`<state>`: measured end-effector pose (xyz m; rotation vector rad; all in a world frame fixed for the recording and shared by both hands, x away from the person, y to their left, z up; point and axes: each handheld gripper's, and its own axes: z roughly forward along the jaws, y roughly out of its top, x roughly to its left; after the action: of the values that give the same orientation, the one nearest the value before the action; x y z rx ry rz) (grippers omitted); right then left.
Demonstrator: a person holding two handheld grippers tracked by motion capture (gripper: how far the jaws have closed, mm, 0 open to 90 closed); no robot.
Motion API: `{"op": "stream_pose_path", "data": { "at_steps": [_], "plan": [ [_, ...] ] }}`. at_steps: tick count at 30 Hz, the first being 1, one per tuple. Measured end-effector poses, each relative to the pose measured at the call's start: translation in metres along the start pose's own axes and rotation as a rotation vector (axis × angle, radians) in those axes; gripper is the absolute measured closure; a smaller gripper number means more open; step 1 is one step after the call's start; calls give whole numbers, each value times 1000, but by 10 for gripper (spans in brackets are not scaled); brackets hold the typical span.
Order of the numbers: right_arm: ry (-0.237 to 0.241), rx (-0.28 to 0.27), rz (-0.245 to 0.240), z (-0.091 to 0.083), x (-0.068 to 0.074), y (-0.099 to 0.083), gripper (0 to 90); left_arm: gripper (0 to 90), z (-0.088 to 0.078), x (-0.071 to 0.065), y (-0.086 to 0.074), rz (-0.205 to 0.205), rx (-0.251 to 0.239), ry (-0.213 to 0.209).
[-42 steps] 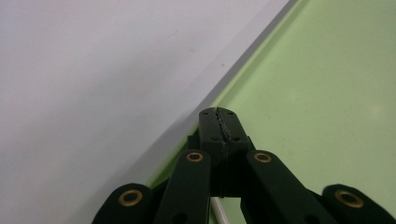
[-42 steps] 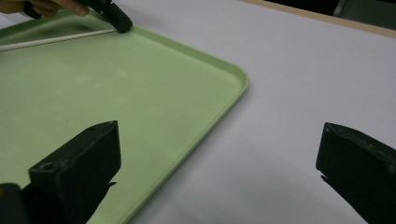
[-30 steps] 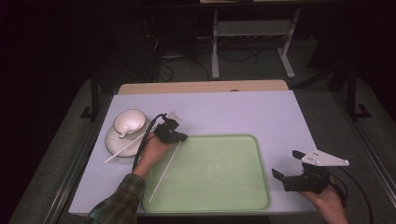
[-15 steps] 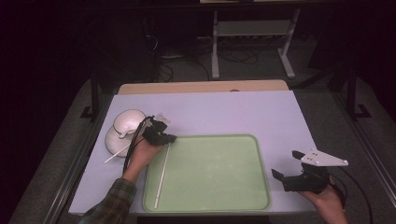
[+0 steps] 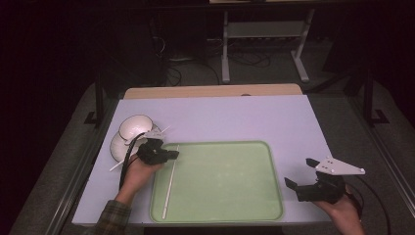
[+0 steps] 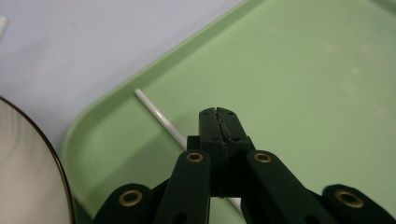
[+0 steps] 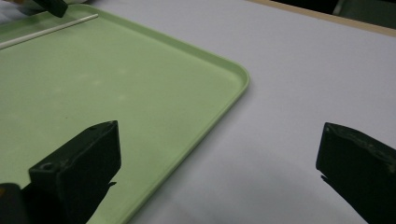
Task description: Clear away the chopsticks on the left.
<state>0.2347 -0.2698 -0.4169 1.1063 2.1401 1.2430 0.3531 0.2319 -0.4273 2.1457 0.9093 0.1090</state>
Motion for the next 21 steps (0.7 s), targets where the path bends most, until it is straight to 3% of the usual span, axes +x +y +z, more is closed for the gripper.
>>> {"op": "stream_pose_path", "data": {
  "at_steps": [7,10,21],
  "plan": [
    [-2,5,-3,2,1,0,0,900,-2,-13,-15,1,12,-22],
    [-4,10,-4,2,1,-1,0,900,0,-18,-19,18,34,-8],
    [-10,7,-4,1,-1,-1,0,900,-3,-16,-30,-5,44,-5]
  ]
}}
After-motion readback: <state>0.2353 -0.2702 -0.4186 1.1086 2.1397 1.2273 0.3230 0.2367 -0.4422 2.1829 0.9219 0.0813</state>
